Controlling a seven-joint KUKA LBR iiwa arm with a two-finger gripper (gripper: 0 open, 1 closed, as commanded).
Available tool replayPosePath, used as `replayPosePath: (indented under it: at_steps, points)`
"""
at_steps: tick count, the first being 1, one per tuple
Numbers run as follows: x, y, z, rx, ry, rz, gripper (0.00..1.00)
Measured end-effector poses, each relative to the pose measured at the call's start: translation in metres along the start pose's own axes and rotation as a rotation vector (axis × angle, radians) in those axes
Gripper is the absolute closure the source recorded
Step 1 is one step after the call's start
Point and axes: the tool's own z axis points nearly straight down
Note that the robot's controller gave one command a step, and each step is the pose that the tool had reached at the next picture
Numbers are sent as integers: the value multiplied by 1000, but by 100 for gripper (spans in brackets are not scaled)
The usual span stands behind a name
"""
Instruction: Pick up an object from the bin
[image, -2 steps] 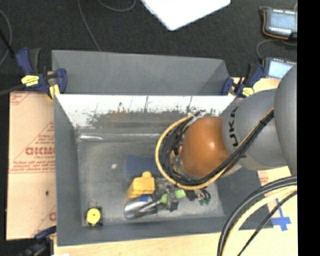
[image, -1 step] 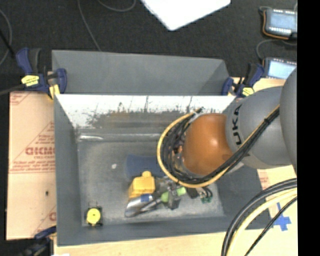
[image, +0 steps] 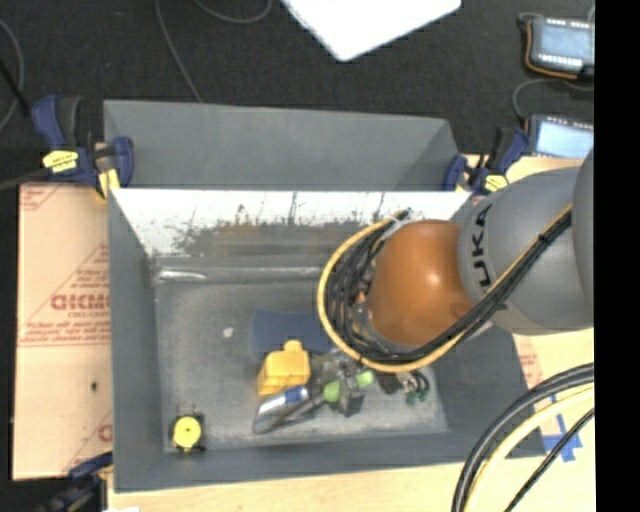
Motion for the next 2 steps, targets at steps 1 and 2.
replayPosePath:
  at_steps: [1, 2]
  points:
    - [-1, 0, -13, 1, -2, 0, 100]
    - [-1, 0, -22, 1, -4, -1, 100]
